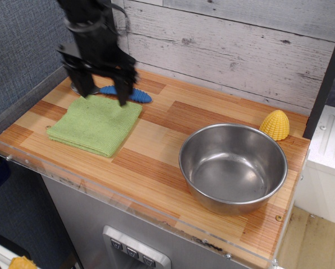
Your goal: Place the pot in between the cloth and the lemon.
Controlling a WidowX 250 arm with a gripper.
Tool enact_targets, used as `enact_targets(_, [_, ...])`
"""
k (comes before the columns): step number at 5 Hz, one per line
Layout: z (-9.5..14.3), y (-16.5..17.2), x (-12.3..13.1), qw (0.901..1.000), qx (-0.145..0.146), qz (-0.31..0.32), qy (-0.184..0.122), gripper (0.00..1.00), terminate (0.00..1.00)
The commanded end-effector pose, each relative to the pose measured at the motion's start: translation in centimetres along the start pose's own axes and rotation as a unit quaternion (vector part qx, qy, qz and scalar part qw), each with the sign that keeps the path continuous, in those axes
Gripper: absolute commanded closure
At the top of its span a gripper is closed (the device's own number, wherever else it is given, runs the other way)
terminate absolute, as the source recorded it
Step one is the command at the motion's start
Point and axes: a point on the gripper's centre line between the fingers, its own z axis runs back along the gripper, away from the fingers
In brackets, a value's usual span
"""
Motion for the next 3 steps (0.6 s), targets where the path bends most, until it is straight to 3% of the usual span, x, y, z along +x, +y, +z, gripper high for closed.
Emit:
enact_targets(1, [1.5,-2.9,-0.2,0.9988,-0.004,-0.037,-0.032,0.0,0.0])
enact_targets(3, [0.7,-7.8,-1.6,0.9941,-0.032,-0.099,-0.031,0.0,0.0])
